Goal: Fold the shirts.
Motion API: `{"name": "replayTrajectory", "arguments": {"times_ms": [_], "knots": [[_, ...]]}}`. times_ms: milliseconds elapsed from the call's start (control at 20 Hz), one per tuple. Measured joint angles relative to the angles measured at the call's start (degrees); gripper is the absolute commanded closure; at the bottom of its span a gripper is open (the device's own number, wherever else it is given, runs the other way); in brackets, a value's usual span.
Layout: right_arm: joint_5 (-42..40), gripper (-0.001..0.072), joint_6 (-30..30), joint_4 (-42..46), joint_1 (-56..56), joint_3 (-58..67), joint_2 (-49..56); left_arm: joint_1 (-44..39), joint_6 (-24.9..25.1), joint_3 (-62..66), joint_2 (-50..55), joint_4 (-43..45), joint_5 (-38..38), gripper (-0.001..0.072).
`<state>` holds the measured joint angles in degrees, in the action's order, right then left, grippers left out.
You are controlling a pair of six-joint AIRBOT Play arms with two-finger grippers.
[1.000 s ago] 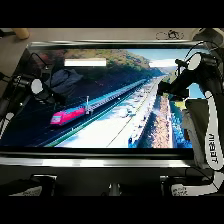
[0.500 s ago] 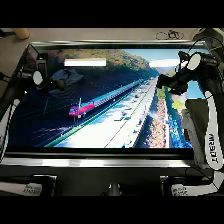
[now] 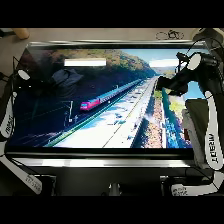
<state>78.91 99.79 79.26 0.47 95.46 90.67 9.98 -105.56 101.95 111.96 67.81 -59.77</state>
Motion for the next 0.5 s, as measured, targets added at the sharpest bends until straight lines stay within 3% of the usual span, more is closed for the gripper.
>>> {"name": "replayTrajectory", "arguments": {"times_ms": [50,100,350,450,500], "knots": [[0.13,0.0175,-0.48,-0.28,0.0,0.0,-0.09,-0.17,0.79,0.15,0.09,-1.29,1.03,0.0678],[0.28,0.0228,-1.53,-0.48,0.0,0.0,-0.48,-0.46,2.43,0.26,-0.55,-3.06,2.58,0.0679],[-0.96,0.0202,-8.41,0.02,0.0,0.02,-7.45,-5.27,18.38,0.79,-16.96,-12.83,10.12,0.0678],[-1.57,0.0095,-9.77,1.62,0.0,0.02,-12.55,-10.1,23.96,0.87,-27.04,-15.26,12.15,0.0679],[-1.73,0.0084,-10.27,2.56,0.0,0.04,-15.54,-12.98,25.83,0.85,-31.36,-15.56,12.92,0.0678]]}}
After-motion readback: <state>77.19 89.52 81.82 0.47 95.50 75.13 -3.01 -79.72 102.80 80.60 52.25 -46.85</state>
